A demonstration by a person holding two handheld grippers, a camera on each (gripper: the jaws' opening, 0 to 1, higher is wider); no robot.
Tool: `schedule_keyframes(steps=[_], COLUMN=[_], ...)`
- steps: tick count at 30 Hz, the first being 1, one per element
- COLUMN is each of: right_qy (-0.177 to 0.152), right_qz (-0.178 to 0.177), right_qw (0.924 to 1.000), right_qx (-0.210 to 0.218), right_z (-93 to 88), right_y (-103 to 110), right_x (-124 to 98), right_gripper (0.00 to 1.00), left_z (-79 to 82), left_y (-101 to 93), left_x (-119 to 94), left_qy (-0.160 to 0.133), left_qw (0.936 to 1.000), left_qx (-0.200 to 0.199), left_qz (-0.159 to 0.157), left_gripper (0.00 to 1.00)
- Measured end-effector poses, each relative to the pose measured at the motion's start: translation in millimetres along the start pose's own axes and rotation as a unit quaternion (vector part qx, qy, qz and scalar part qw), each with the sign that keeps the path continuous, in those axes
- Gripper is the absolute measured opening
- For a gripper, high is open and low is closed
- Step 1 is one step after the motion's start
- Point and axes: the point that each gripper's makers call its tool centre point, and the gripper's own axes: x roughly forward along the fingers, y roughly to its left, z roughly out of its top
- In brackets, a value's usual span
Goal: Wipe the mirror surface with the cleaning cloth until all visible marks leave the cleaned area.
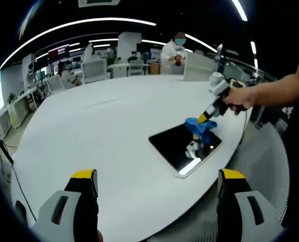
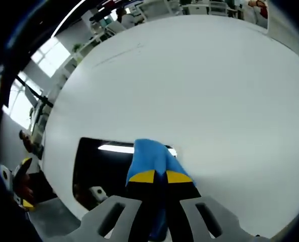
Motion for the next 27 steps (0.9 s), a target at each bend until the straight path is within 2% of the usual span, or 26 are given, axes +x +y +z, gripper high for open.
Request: schedule_keyframes(steps=[14,27], right_qy=[-0.006,-0.015], right_qz=[-0.003,0.0], right_qw=[1.0,0.9999], right_qx=[0.001,0.006], right_z=[22.6,24.9], right_y=[-5,-7], right_x=[10,13], right_gripper=[0.01,0.01], left_z=[5.0,3.8], left_y=[1.7,3.4], left_x=[5,5], left_qy=[0.001,0.004], left_qw=[1.0,1.0], left_qx=[0.004,0.003], left_qz=[0.0,0.002], left_gripper=[0.99,0.99])
